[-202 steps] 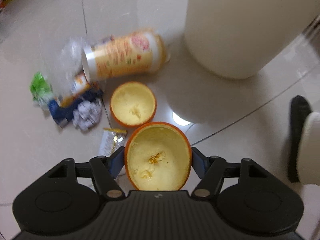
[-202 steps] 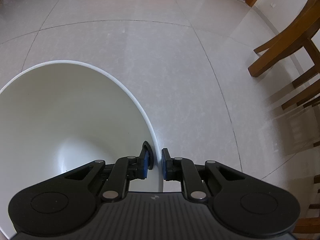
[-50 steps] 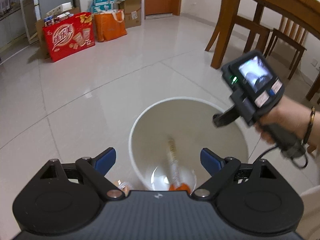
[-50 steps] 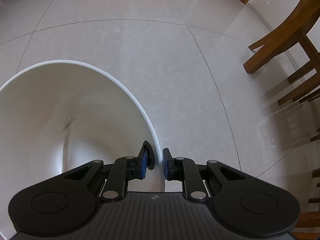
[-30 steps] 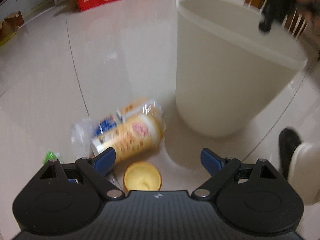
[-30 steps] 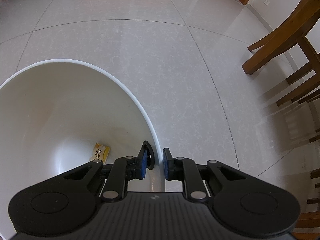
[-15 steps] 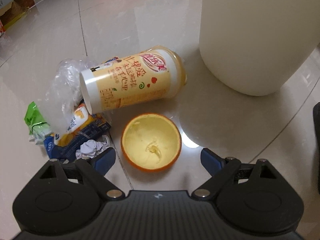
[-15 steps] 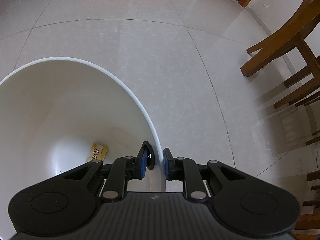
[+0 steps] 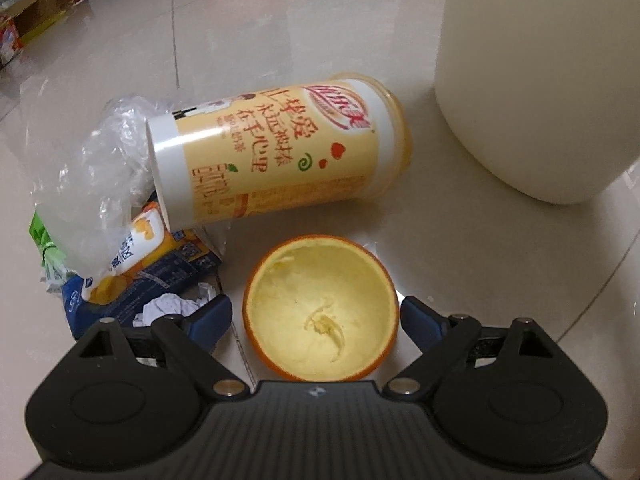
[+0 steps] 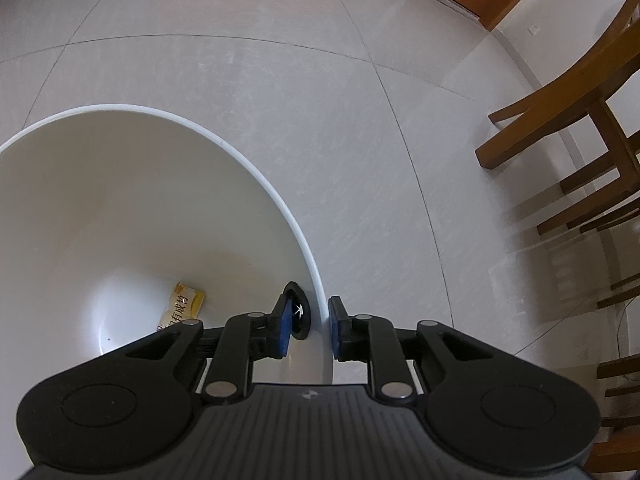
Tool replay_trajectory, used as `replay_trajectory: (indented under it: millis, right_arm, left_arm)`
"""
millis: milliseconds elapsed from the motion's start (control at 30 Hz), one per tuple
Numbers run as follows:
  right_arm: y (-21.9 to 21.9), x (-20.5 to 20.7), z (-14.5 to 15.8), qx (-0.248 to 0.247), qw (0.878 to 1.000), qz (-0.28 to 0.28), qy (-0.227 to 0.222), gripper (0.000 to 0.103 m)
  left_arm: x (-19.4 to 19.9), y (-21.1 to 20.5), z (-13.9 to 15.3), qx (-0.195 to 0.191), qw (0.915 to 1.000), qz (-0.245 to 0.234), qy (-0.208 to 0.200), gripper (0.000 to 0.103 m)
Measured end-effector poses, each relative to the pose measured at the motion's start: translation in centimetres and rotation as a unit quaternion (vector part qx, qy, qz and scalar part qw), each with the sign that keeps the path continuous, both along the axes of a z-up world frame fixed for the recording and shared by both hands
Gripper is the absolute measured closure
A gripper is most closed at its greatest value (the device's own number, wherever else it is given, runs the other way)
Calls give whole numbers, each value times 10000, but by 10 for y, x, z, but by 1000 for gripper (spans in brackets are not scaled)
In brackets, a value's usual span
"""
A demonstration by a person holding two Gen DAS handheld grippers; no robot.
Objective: Collect trash
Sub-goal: 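Lower the left tool onto the second orange peel half and grasp it, then carry the orange peel over the bin and open the left tool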
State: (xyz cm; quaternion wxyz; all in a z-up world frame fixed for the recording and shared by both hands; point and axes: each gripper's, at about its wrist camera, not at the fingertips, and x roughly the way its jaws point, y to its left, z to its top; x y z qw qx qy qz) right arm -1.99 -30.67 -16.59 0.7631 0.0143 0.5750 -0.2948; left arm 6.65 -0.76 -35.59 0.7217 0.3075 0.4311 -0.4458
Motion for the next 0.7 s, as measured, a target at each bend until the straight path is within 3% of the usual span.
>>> replay_trajectory:
  millis: [200, 467, 700]
  right_arm:
    - [0, 0, -1, -37, 10000, 32, 7, 80]
    - [2, -1, -1, -96, 9999, 83, 23, 80]
    - [2, 1, 1, -85, 10000, 45, 13, 80]
  left_arm:
    - [1, -5, 4, -7, 10000, -29, 79, 27]
    - [1, -10, 14, 142, 9997, -4, 216, 30]
    - [-10, -15, 55, 442, 9974, -417, 379, 31]
